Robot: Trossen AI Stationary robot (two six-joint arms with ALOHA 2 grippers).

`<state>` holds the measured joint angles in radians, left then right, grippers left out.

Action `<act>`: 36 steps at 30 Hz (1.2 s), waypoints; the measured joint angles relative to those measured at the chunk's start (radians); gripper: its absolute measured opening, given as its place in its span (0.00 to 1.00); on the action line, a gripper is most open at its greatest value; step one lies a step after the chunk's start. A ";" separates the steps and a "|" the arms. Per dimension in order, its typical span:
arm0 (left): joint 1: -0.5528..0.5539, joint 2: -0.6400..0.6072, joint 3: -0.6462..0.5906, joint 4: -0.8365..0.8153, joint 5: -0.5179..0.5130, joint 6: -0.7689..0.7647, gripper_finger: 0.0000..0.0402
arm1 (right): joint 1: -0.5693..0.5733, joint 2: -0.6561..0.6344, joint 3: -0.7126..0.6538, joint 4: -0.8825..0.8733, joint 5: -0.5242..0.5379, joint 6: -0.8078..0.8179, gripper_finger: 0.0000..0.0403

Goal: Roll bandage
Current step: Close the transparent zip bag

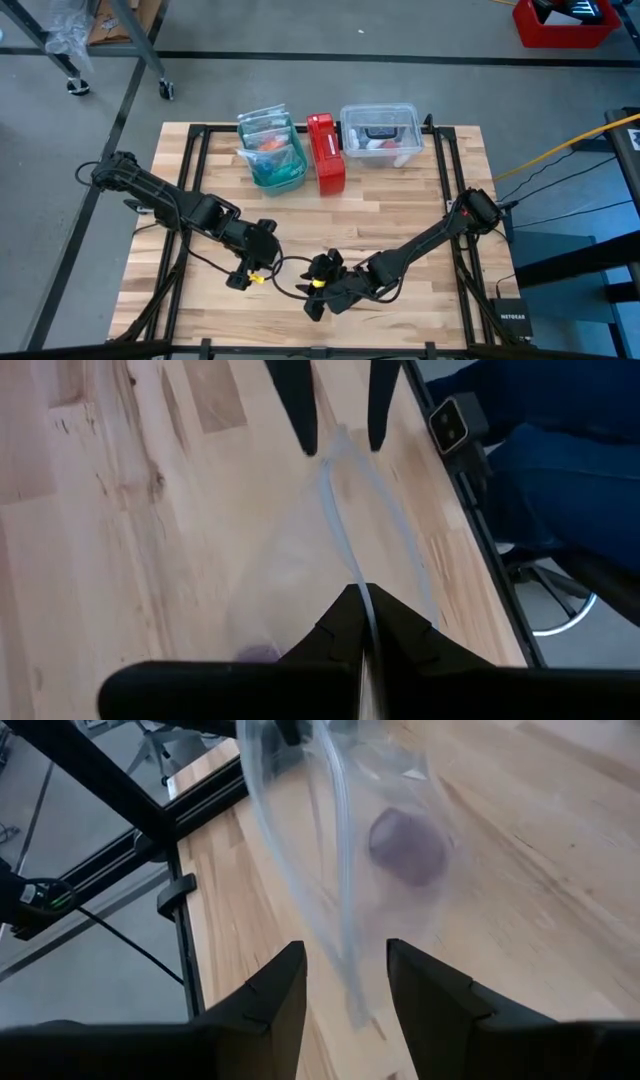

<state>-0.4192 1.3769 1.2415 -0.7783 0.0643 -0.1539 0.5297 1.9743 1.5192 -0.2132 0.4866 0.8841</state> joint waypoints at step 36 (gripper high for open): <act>0.002 0.000 0.000 0.010 -0.010 0.091 0.01 | -0.047 0.013 0.000 0.010 -0.009 0.112 0.04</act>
<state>-0.4171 1.3766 1.2419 -0.7681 0.0545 -0.0632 0.4831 1.9873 1.5192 -0.2030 0.4777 0.9962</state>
